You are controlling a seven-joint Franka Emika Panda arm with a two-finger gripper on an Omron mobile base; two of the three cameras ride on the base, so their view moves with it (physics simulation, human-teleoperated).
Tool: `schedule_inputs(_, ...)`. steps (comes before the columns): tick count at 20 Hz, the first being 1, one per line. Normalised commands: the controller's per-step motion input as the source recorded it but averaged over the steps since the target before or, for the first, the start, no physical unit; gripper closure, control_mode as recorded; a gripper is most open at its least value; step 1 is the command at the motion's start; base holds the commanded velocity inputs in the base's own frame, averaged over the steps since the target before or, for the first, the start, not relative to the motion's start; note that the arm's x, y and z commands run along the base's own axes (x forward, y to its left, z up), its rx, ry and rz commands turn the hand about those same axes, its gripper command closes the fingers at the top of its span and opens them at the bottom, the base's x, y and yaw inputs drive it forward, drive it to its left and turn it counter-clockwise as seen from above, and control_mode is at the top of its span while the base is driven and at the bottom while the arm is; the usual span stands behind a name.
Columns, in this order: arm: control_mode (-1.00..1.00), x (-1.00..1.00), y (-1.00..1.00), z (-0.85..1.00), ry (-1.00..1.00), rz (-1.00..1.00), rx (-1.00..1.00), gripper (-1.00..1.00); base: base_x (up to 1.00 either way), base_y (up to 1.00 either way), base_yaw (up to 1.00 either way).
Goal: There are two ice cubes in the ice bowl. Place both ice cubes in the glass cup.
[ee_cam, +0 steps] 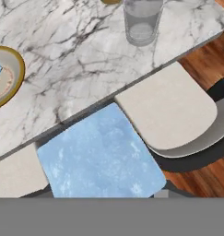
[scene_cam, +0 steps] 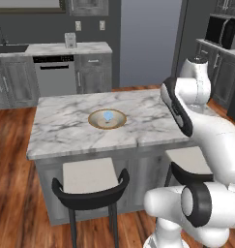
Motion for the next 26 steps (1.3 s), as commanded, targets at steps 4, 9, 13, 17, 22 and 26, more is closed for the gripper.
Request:
schedule_inputs(4,-1.0,-0.18,-0.82,0.65,0.0,0.07,0.08,1.0,0.0,0.0,0.0)
schedule_inputs(9,-1.0,-0.01,-0.78,0.1,0.0,0.08,0.08,1.0,0.0,0.0,0.0)
schedule_inputs(13,-1.0,0.0,-0.45,0.0,0.02,0.05,0.05,1.0,0.0,0.0,0.0)
schedule_inputs(17,-1.0,0.16,0.0,0.0,0.0,0.0,0.0,1.0,0.0,0.0,0.0)
schedule_inputs(22,-1.0,0.4,0.0,-0.08,-0.02,0.0,-0.18,1.0,0.0,0.0,0.0)
schedule_inputs(26,-1.0,0.37,0.0,-0.15,-0.02,0.0,-0.24,1.0,0.0,0.0,0.0)
